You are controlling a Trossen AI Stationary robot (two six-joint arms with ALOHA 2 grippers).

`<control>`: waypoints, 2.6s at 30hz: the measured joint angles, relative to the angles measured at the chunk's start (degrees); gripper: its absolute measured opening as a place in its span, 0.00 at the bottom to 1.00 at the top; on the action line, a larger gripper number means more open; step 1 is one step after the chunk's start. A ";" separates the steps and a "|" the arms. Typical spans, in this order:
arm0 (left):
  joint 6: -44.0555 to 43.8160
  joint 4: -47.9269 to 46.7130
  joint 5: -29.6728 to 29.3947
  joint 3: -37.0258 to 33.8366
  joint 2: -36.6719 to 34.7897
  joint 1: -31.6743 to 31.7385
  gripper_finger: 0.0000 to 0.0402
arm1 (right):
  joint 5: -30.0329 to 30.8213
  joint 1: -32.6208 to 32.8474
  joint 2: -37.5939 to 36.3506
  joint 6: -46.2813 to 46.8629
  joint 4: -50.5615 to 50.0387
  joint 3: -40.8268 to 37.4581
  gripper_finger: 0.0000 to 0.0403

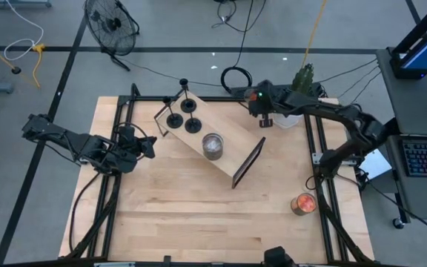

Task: Pick & Place candle stick holders
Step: Put the top orange scented candle on the shelf

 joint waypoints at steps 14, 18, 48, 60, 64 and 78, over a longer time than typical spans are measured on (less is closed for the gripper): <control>0.58 0.00 -0.02 0.00 0.13 0.01 0.22 | -4.88 9.92 -10.83 1.44 -8.29 7.20 0.00; 2.18 0.01 -0.02 0.00 0.13 -0.01 0.22 | -4.98 14.50 -10.94 1.74 -15.31 12.15 0.00; 11.97 0.01 0.02 0.00 0.13 -0.01 0.22 | -8.01 30.68 -4.77 4.11 -28.72 21.56 0.00; 14.36 -0.01 0.08 0.00 0.11 -0.01 0.22 | -8.17 29.80 1.52 4.76 -30.52 26.69 0.00; 15.87 0.00 0.07 0.00 0.11 -0.01 0.22 | -9.95 29.44 1.44 5.09 -30.26 26.69 0.00; 16.00 0.00 0.09 0.00 0.11 -0.01 0.22 | -12.27 29.44 2.87 7.41 -27.78 26.74 0.06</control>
